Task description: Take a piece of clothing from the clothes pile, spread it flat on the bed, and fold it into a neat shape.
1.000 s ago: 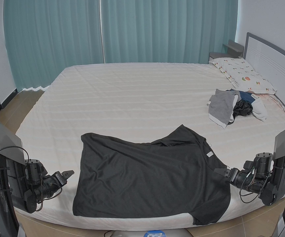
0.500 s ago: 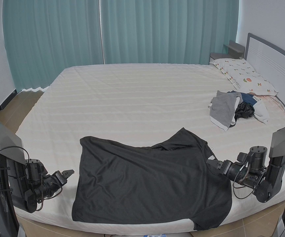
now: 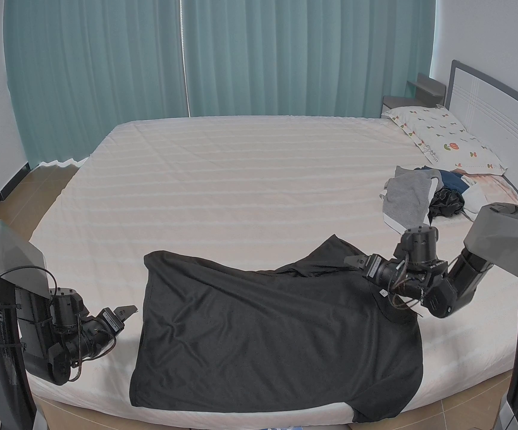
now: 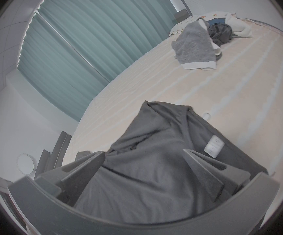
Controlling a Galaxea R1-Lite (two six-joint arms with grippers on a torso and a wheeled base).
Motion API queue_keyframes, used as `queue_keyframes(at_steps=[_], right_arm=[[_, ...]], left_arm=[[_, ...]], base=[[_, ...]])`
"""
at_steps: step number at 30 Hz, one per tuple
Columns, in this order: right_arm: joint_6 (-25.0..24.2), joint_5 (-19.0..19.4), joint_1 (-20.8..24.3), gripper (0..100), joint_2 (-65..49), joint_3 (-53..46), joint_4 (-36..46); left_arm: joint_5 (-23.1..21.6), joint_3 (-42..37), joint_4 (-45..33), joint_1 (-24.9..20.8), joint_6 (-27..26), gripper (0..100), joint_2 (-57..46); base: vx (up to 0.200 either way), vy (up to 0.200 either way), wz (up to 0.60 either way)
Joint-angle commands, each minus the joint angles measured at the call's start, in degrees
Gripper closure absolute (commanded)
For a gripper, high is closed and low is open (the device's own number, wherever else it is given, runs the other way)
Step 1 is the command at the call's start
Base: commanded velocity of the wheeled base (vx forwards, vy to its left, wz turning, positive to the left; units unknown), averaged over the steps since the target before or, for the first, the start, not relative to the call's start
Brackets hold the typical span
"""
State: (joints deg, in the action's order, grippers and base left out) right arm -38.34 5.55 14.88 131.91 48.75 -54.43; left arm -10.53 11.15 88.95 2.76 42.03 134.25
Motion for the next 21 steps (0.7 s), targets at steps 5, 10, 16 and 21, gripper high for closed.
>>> queue_keyframes(at_steps=[5, 10, 16, 21], right_arm=[[-3.76, -2.56, 2.52, 0, 10.56, 24.46, 17.78], [-6.05, -3.79, 2.17, 0, 12.58, 29.12, 20.86], [-6.13, -4.32, 1.20, 0, 13.81, 30.62, 23.23], [-6.22, -4.67, 1.02, 0, 15.21, 32.90, 23.41]], left_arm=[[-0.01, 2.20, 0.69, -4.69, 6.48, 0, 1.01], [0.07, 2.73, 0.69, -6.62, 9.65, 0, 0.92], [0.25, 3.35, 0.61, -6.89, 10.44, 0, 1.10], [0.34, 3.44, 0.61, -7.15, 10.26, 0, 1.36]], base=[[0.000, 0.000, 0.00], [0.000, 0.000, 0.00], [0.000, 0.000, 0.00], [0.000, 0.000, 0.00]])
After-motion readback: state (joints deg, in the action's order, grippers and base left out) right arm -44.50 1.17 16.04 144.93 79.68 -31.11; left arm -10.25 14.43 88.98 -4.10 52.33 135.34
